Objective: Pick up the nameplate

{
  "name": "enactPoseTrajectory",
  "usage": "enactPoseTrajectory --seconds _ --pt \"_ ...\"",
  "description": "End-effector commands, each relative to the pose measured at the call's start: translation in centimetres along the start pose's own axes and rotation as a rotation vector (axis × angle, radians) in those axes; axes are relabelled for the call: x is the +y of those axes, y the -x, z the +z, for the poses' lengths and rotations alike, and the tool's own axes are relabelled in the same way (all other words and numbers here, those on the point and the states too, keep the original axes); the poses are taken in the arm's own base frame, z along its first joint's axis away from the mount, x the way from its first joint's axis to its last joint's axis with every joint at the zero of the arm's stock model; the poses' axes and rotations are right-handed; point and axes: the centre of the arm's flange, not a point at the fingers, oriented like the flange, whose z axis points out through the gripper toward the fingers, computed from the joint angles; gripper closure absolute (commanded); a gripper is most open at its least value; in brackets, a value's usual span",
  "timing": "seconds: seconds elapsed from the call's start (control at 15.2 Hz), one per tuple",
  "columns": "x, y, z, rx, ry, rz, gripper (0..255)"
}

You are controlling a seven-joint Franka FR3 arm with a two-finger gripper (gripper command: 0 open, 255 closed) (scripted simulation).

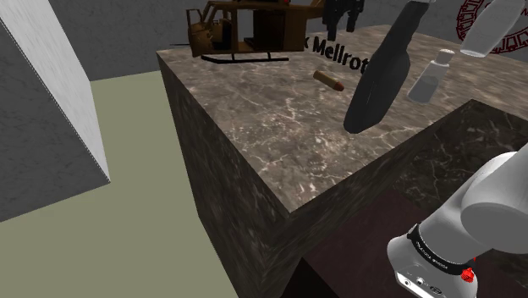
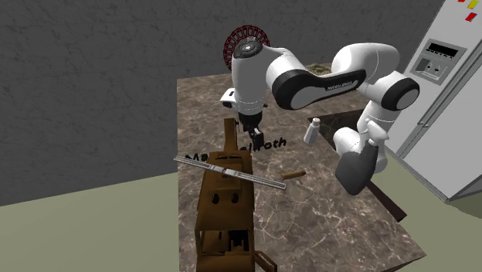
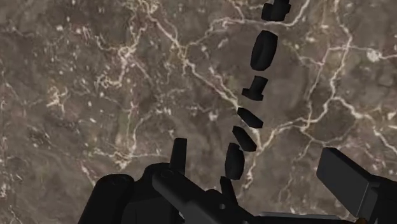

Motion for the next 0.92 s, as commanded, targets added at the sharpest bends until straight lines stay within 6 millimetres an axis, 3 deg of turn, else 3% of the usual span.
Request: enactPoseTrajectory --seconds 0.0,0.33,0.4,0.86 --pt "-0.1 -0.3 1.1 -0.004 0.002 0.000 0" --pt "-0.4 -0.5 2.9 -0.004 0.002 0.000 0" --pt "-0.4 -0.6 3.1 -0.004 0.002 0.000 255" --pt "-0.6 -0.8 3.2 -0.004 0.002 0.000 255"
